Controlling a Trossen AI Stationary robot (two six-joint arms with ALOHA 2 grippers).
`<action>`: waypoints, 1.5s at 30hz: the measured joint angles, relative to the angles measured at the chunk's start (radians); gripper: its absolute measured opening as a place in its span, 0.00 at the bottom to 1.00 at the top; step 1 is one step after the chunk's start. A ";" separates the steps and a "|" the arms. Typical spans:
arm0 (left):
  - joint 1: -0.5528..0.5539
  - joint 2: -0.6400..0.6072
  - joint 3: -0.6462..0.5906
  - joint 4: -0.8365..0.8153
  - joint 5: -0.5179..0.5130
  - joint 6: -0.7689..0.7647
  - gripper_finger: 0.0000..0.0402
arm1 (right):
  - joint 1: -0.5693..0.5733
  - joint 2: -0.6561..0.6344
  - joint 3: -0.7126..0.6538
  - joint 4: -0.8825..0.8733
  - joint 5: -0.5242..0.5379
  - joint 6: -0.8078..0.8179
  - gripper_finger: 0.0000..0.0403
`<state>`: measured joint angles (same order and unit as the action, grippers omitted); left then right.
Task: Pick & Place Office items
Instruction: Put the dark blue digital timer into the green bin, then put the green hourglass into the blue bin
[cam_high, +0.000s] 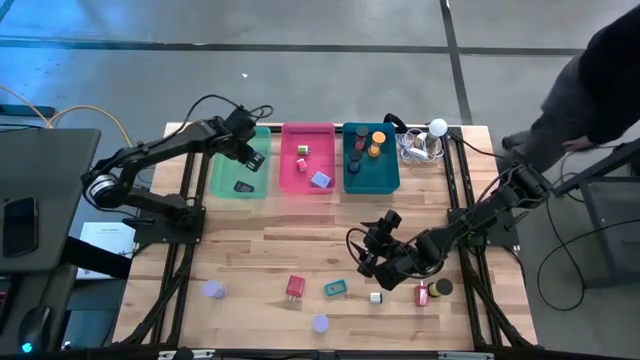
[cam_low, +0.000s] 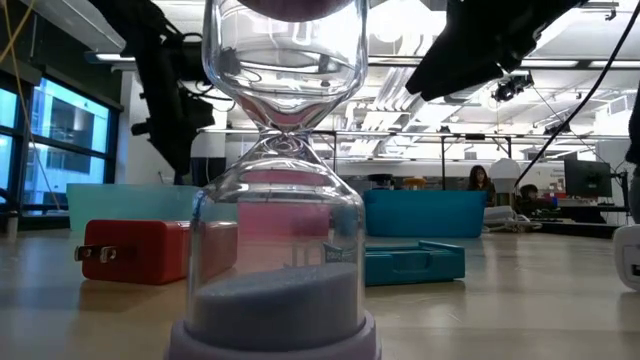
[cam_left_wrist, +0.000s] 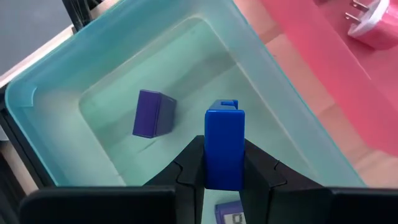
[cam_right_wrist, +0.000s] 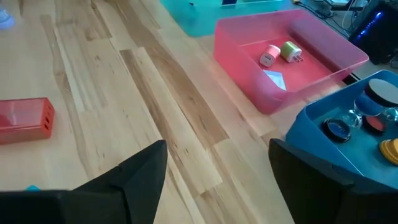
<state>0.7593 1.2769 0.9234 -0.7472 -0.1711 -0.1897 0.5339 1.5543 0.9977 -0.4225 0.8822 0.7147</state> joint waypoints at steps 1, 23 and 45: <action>0.000 0.002 0.000 0.000 0.000 -0.001 0.15 | 0.000 0.000 0.000 0.000 0.000 0.000 0.67; 0.000 0.002 0.000 -0.005 -0.017 -0.002 0.19 | 0.000 0.000 0.000 0.016 -0.025 -0.001 0.67; -0.004 -0.005 0.000 -0.012 -0.031 0.032 0.47 | 0.000 0.000 0.001 0.015 -0.029 -0.003 0.67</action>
<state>0.7555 1.2717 0.9234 -0.7593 -0.2016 -0.1573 0.5339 1.5543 0.9990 -0.4072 0.8532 0.7113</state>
